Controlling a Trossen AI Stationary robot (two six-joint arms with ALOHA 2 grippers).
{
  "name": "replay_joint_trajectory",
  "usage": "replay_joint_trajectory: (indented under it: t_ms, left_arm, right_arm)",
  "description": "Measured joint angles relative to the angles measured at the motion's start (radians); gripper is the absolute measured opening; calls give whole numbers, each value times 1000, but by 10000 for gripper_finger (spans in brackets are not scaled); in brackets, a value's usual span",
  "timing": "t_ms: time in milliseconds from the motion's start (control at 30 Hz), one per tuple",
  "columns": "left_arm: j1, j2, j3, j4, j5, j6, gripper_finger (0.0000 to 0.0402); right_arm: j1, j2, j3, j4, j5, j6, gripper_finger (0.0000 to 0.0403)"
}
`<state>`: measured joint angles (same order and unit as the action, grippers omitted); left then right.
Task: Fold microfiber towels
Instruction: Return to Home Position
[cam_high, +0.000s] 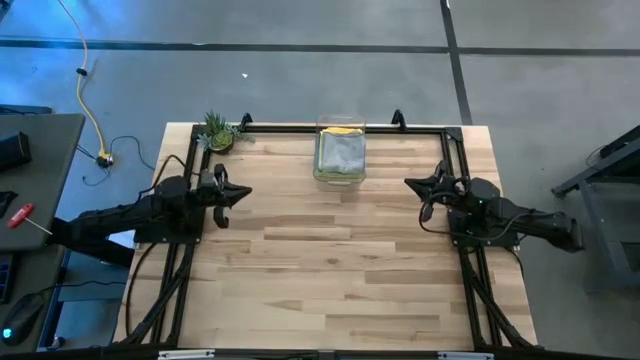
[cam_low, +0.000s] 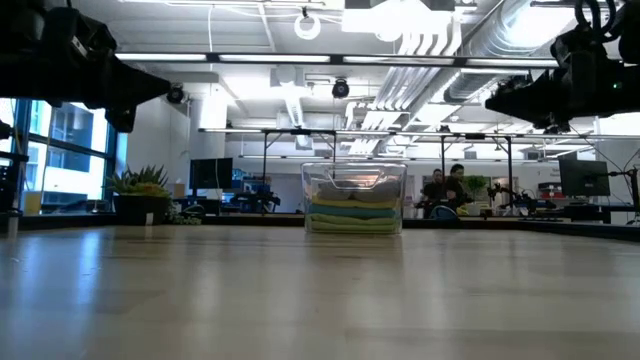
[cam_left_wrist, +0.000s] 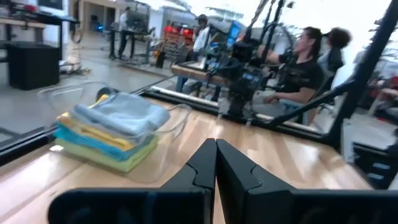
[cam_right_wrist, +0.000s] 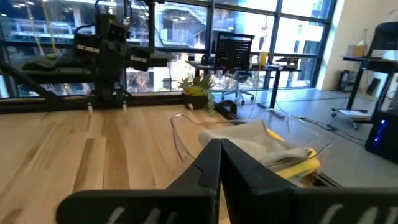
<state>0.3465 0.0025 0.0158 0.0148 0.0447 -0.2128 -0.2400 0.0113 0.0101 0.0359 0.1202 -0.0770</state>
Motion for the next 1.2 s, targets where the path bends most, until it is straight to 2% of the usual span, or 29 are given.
replay_joint_trajectory:
  t_ms: [333, 533, 1200]
  left_arm:
    - [78, 2, 0, -5, -5, -17, 0]
    - [80, 2, 0, -4, -9, -20, 0]
    - [79, 6, 0, -10, -33, -19, 0]
  right_arm:
    - [-30, -5, 0, -1, 1, -9, 0]
    - [-30, -5, 0, -1, 1, -85, 0]
    - [-30, -5, -1, -1, 0, -80, 0]
